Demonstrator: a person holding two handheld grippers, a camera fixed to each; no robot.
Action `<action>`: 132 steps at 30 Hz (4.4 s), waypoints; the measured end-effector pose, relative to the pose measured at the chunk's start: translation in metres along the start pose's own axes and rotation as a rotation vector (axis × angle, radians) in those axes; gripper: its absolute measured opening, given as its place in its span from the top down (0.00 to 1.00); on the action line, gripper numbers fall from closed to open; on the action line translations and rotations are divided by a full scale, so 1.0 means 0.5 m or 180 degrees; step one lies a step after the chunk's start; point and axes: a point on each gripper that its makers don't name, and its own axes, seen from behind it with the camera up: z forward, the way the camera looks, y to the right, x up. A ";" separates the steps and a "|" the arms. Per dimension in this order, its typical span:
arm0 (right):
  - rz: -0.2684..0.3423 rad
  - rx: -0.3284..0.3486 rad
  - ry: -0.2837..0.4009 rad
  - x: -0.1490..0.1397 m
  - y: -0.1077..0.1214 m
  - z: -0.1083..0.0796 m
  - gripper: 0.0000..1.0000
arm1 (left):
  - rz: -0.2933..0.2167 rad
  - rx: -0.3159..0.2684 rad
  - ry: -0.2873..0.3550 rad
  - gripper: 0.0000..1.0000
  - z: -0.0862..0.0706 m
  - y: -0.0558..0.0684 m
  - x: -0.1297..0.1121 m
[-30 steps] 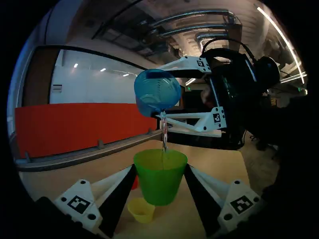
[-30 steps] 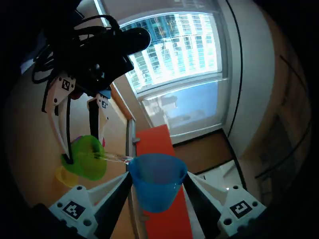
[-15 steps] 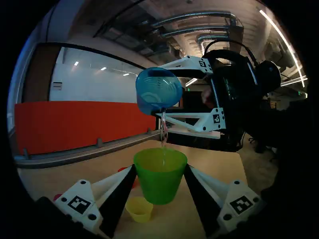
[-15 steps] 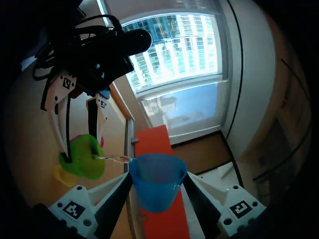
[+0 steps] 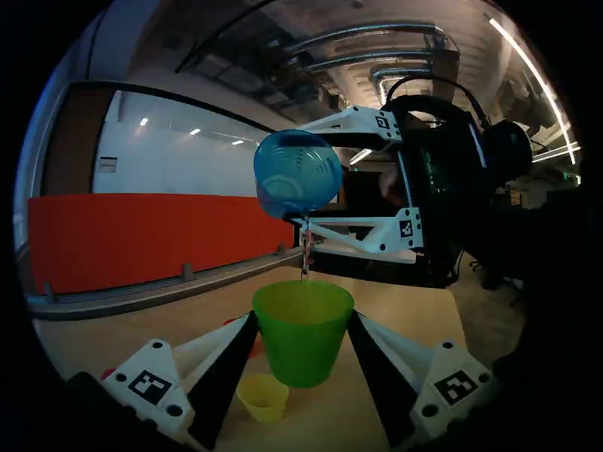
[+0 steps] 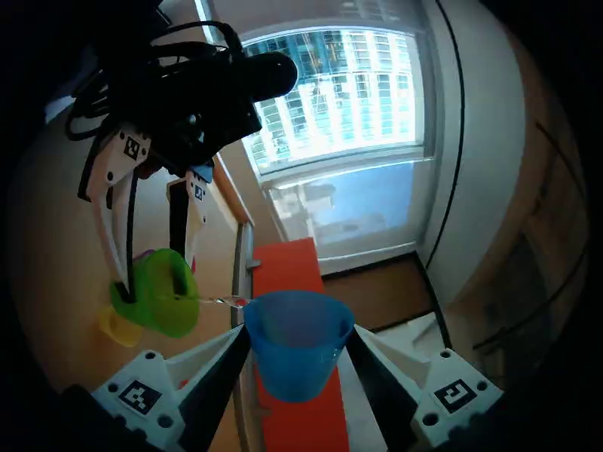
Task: Pour water
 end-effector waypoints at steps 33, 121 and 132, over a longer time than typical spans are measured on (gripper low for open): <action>-0.0396 -0.0036 -0.0018 0.000 0.026 0.000 0.11 | 0.0013 -0.0044 0.0010 0.15 0.001 0.018 0.004; 0.1840 0.0035 0.0225 0.031 -0.058 -0.035 0.11 | 0.0057 -0.0061 0.0035 0.16 0.009 0.025 0.008; 0.3361 0.0279 0.0353 0.057 -0.093 -0.040 0.11 | 0.0096 -0.0030 0.0031 0.16 0.005 0.017 0.010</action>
